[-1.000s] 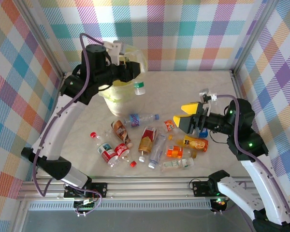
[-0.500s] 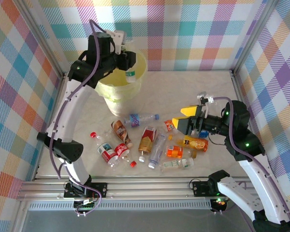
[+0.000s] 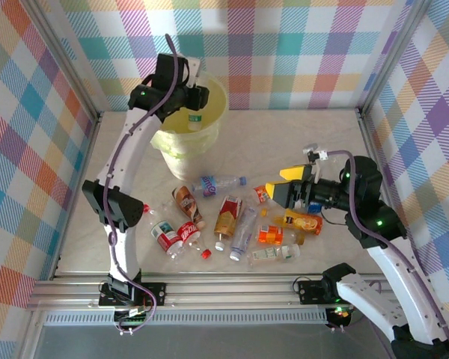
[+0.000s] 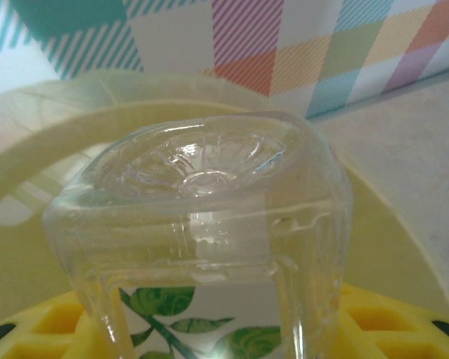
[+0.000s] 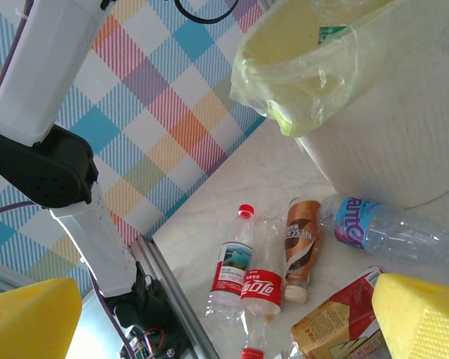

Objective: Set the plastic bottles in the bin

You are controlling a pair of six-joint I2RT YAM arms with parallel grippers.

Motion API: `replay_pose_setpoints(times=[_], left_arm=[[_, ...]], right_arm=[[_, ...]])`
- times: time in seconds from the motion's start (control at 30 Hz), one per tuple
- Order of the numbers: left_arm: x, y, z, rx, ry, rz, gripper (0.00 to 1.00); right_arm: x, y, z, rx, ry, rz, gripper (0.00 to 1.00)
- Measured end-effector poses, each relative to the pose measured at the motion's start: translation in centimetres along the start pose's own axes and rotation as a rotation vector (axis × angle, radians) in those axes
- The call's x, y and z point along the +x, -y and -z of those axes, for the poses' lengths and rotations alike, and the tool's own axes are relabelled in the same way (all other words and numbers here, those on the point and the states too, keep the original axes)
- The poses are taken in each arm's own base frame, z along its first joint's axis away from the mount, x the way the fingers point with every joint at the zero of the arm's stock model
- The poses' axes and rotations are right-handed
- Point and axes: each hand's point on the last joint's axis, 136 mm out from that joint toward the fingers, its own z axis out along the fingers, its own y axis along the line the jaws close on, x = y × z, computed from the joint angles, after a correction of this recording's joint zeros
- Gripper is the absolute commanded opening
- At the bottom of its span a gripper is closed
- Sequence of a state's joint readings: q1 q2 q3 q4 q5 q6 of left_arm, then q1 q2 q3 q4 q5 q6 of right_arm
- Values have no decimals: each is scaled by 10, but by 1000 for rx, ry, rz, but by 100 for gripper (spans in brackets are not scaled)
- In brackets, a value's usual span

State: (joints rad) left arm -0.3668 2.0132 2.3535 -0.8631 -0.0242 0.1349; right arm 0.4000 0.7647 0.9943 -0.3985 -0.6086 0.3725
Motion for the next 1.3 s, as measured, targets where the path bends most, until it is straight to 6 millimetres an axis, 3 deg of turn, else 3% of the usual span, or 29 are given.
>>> replay_pose_setpoints(times=[0.37,0.7,0.97,1.3], left_arm=[[56,-15,-49,28,-195,1,46],[80,-11,-58,57,-287,-7,46],[104,-9,-78,69,-358,0,48],[116,-5,-90,89,-392,11,54]], right_arm=[[7,7,-4,11,-28,-25,100],[16,16,-10,26,-62,-59,100],[22,23,-12,43,-70,-82,100],[39,69,-15,243,-72,-185,100]])
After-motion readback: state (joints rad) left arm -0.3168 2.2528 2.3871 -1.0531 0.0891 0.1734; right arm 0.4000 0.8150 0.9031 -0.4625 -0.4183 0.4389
